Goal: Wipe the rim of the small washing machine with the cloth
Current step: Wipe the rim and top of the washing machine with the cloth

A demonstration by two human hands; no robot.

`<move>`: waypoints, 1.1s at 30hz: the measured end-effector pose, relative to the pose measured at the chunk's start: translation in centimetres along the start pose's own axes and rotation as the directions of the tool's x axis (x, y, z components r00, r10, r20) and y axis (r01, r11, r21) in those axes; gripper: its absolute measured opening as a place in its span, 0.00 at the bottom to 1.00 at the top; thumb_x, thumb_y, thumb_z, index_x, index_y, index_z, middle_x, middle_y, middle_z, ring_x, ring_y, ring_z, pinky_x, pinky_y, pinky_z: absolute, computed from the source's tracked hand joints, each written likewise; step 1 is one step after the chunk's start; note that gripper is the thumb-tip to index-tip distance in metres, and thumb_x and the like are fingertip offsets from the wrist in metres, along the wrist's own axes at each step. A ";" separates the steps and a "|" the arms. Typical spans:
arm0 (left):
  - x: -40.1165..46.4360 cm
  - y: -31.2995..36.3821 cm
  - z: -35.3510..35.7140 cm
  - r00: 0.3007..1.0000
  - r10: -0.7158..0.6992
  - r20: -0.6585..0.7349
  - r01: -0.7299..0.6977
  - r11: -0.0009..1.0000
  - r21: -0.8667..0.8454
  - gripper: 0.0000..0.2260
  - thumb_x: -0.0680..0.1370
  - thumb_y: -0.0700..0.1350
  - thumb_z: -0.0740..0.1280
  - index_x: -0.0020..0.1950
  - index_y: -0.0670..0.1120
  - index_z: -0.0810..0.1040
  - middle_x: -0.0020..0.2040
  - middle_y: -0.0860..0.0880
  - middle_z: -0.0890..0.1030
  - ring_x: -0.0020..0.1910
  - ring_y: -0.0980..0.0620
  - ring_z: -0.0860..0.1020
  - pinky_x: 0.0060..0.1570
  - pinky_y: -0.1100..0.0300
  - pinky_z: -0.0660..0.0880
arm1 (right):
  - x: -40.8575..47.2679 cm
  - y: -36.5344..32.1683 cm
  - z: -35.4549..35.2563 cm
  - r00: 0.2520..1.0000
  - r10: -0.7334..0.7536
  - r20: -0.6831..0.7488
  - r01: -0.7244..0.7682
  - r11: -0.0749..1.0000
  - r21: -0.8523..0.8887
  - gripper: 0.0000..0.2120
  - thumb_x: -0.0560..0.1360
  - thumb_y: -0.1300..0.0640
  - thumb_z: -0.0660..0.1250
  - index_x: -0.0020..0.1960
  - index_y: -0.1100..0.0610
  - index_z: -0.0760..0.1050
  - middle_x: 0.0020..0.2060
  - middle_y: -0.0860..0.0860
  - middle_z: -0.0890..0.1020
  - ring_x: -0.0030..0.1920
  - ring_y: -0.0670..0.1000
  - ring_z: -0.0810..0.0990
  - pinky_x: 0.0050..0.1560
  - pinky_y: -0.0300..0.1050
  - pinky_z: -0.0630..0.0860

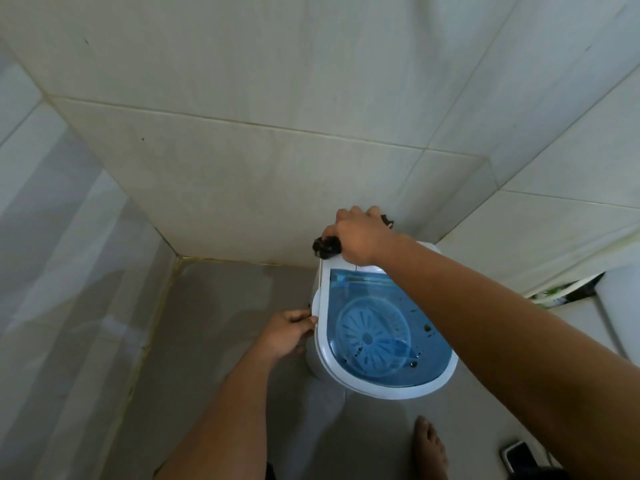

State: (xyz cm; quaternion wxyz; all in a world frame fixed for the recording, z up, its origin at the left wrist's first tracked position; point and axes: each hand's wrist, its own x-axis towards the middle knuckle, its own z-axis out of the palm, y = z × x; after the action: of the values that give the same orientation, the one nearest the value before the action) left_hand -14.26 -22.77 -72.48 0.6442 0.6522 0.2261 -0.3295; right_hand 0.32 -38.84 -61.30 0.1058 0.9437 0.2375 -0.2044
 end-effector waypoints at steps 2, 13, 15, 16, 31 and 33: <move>0.1 0.1 0.0 1.000 -0.003 0.007 0.003 1.000 -0.001 0.05 0.79 0.48 0.70 0.54 0.56 0.82 0.50 0.55 0.86 0.53 0.56 0.83 0.46 0.56 0.80 | -1.6 -1.1 1.2 0.995 -0.090 -0.036 0.088 0.995 -0.055 0.24 0.74 0.56 0.67 0.69 0.41 0.74 0.59 0.53 0.74 0.61 0.57 0.71 0.60 0.60 0.66; -0.8 0.5 0.4 1.000 -0.009 -0.026 0.009 1.000 0.013 0.08 0.80 0.46 0.69 0.58 0.51 0.82 0.51 0.52 0.86 0.48 0.58 0.83 0.35 0.63 0.77 | 0.7 1.9 0.9 0.964 0.198 -0.177 -0.134 0.938 0.320 0.24 0.76 0.58 0.63 0.69 0.39 0.73 0.61 0.53 0.75 0.62 0.60 0.73 0.61 0.59 0.67; -0.8 0.5 0.4 1.000 -0.011 -0.019 0.012 1.000 0.024 0.09 0.80 0.46 0.69 0.59 0.51 0.82 0.51 0.52 0.86 0.50 0.57 0.83 0.36 0.63 0.78 | 1.4 0.7 1.6 0.959 0.227 -0.170 -0.190 0.960 0.208 0.24 0.76 0.58 0.64 0.68 0.41 0.74 0.61 0.53 0.75 0.62 0.59 0.71 0.59 0.58 0.64; -0.8 0.4 0.4 1.000 -0.009 -0.020 0.010 1.000 0.030 0.09 0.80 0.47 0.69 0.59 0.50 0.83 0.52 0.52 0.86 0.51 0.56 0.83 0.38 0.61 0.78 | 1.6 -0.3 2.0 0.967 0.188 -0.173 -0.163 0.975 0.150 0.23 0.75 0.58 0.64 0.68 0.41 0.74 0.61 0.53 0.74 0.62 0.59 0.70 0.60 0.58 0.62; -1.3 -1.0 -0.9 0.985 -0.050 -0.165 0.045 0.998 -0.034 0.11 0.81 0.43 0.67 0.63 0.43 0.79 0.56 0.43 0.82 0.52 0.46 0.80 0.46 0.55 0.77 | -13.2 -4.2 9.0 0.969 -0.239 -0.056 0.229 0.798 0.558 0.23 0.75 0.60 0.61 0.65 0.41 0.76 0.55 0.47 0.77 0.58 0.53 0.74 0.62 0.56 0.67; -1.3 -0.7 -0.5 0.985 -0.026 -0.170 0.021 0.999 -0.033 0.10 0.80 0.46 0.68 0.59 0.44 0.81 0.56 0.43 0.84 0.53 0.45 0.82 0.54 0.49 0.78 | -11.1 -1.8 7.1 0.985 -0.067 -0.157 0.149 0.790 0.595 0.24 0.73 0.61 0.62 0.65 0.40 0.76 0.55 0.48 0.79 0.59 0.55 0.76 0.61 0.60 0.72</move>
State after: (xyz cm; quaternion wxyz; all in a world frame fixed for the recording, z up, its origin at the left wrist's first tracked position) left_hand -15.53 -22.03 -72.07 0.6285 0.6653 0.2930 -0.2765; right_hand -11.86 -43.87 -62.96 -0.2282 0.9239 0.2196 -0.2145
